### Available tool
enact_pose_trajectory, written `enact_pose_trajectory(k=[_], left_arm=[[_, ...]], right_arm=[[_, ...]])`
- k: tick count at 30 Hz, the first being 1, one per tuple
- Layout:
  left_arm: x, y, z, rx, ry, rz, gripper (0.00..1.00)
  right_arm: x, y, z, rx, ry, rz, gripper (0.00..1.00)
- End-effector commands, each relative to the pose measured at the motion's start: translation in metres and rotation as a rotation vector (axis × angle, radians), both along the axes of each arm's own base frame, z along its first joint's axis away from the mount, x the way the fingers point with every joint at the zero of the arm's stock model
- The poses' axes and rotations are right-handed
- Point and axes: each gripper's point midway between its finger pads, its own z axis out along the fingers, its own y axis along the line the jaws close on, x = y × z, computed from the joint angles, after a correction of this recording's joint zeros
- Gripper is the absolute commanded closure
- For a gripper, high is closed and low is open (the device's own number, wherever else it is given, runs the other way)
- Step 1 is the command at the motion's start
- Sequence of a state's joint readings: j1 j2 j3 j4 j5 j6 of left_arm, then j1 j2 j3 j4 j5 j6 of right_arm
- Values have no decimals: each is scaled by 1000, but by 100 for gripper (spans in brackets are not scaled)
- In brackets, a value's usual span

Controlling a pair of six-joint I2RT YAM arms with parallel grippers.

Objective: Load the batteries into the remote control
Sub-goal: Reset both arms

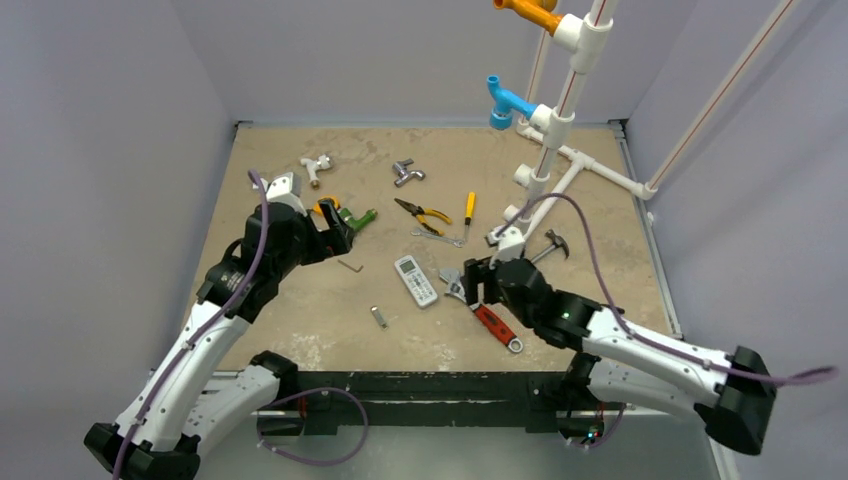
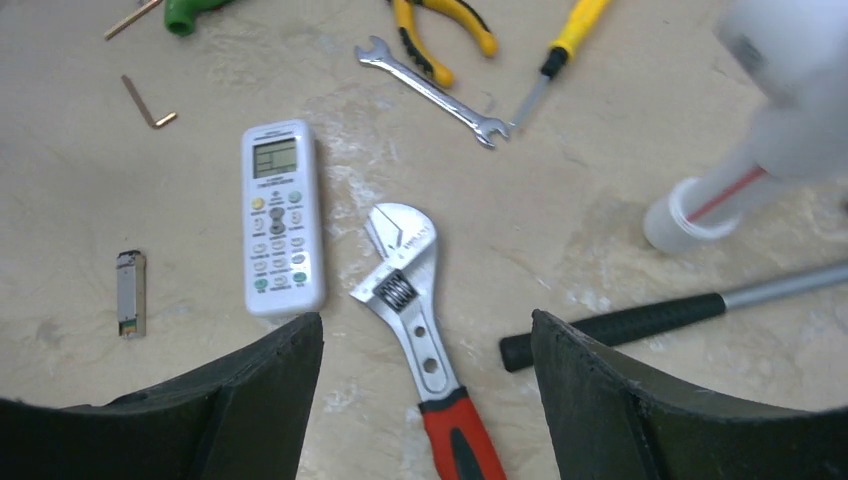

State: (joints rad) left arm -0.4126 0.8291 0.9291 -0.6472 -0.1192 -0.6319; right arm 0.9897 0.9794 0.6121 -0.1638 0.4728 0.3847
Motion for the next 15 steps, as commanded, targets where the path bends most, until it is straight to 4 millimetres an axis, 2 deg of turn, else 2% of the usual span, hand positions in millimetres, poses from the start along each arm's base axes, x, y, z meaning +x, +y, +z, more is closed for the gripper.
enact_pose_trajectory(k=[1,3,6,8,15], left_arm=[[4,4,5,18,-58,-1,0],[2,4,3,15,-65,-6,0],[0,4,1,15,-71,-10,0],[0,5,1,20,-72,-10,0],[-2,10,2,35,-88,1,0]], right_arm=[[2,-32,1,177,-4,-68,26],[3,-40,1,250,1,-86,26],[5,-41,0,341,-2,-96,26],[8,-36,2,401,-17,-90,25],[12,-17,-6,454,-25,-22,21]])
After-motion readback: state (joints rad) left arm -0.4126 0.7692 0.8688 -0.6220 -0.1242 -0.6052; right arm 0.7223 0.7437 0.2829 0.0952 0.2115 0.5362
